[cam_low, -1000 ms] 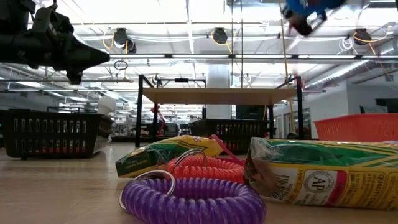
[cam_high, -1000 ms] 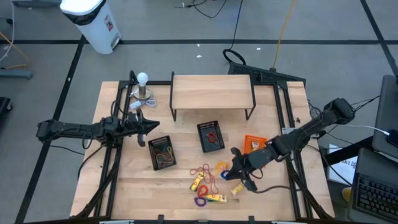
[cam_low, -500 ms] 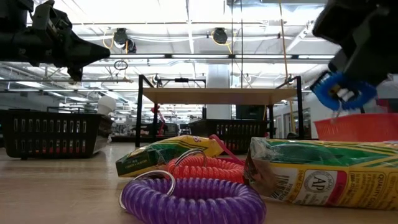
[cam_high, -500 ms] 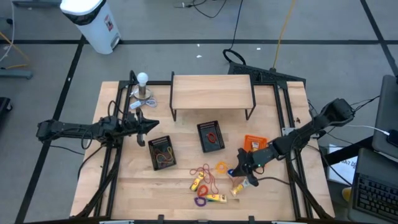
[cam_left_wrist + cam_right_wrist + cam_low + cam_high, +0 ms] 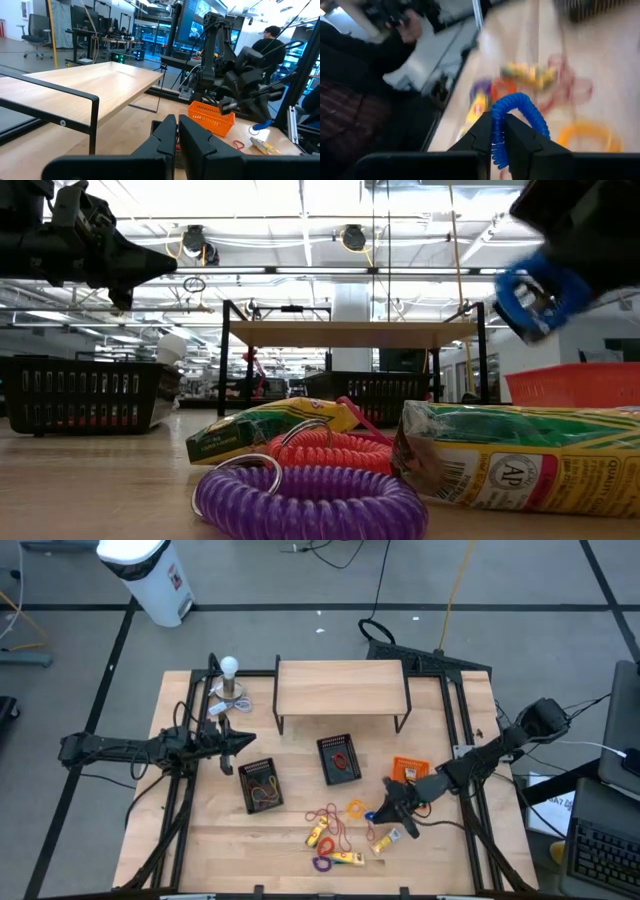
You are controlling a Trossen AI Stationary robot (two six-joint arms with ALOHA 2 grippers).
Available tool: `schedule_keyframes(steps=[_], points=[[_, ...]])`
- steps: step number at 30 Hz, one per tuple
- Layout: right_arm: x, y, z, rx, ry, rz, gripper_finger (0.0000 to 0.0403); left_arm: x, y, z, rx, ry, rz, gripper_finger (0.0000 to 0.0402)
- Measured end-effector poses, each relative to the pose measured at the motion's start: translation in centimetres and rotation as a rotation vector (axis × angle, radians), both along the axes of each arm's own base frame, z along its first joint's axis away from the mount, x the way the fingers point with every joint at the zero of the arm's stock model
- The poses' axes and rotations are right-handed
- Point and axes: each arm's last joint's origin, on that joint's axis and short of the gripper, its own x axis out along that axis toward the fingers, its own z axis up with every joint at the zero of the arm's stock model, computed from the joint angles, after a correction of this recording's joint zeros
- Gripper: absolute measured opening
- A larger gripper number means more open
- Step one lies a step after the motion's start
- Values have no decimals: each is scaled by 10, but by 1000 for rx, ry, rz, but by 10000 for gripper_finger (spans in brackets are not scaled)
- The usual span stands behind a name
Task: Pick & Place Office Desk Supplies
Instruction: Put the blue spring rubberband into the right black bin
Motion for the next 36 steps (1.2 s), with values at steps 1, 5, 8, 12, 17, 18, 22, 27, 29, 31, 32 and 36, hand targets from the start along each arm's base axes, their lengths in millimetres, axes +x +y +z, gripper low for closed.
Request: schedule_keyframes(steps=[1,5,8,12,17,18,22,27,29,31,32,36], points=[[0,1,6,-18,-71,-9,15,0,0,0,0,0,0,19],[-1,-1,38,-8,-373,-18,10,0,0,0,-6,-1,-1,19],[-5,-10,52,-26,-442,-47,12,0,0,0,-15,-3,-1,19],[-12,-29,66,-63,-459,-65,10,0,0,0,-14,-2,-1,19],[-28,-53,86,-133,-525,-128,10,0,0,0,29,5,3,19],[-31,-57,88,-142,-533,-142,10,0,0,0,38,5,5,19],[-44,-67,94,-176,-526,-173,10,0,1,1,54,5,44,19],[-58,-73,99,-223,-545,-189,10,-1,2,0,69,13,92,19],[-63,-75,102,-245,-566,-201,10,-1,2,0,90,19,95,19],[-68,-78,103,-261,-573,-228,10,-1,2,0,106,23,97,19],[-69,-79,103,-267,-572,-233,10,-1,2,0,109,24,97,19],[-76,-84,102,-305,-554,-253,10,-1,2,0,105,23,97,19]])
